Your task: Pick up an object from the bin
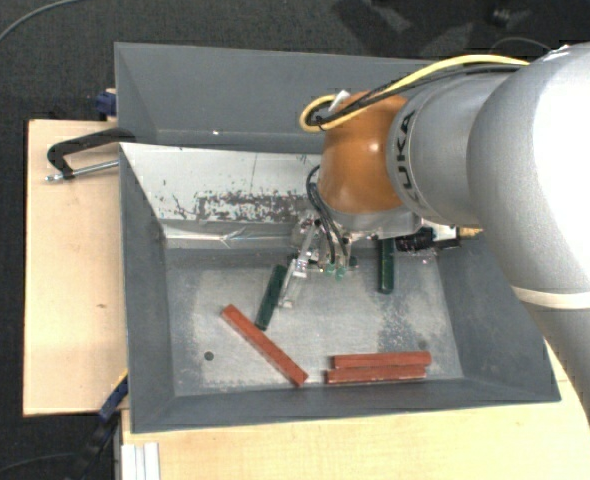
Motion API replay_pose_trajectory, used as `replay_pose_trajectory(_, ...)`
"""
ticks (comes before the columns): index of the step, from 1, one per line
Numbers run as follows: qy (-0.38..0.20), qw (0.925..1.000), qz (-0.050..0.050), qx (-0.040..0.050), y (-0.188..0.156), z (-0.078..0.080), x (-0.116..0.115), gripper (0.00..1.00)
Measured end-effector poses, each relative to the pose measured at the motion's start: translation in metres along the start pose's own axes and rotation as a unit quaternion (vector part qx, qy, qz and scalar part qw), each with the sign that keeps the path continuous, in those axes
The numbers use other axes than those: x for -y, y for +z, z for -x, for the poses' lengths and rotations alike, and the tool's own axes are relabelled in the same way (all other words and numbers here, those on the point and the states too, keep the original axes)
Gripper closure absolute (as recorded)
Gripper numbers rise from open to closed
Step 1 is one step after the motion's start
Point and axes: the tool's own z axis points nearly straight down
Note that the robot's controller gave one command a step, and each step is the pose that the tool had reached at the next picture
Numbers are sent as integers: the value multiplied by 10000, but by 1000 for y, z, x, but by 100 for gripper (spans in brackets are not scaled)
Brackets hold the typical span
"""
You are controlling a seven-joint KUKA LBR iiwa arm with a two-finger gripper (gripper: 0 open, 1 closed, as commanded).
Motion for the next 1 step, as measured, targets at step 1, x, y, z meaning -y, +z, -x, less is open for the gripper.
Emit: replay_pose_trajectory(1, -1130, 9936, -18, -27, 1, -11, -15, 0)
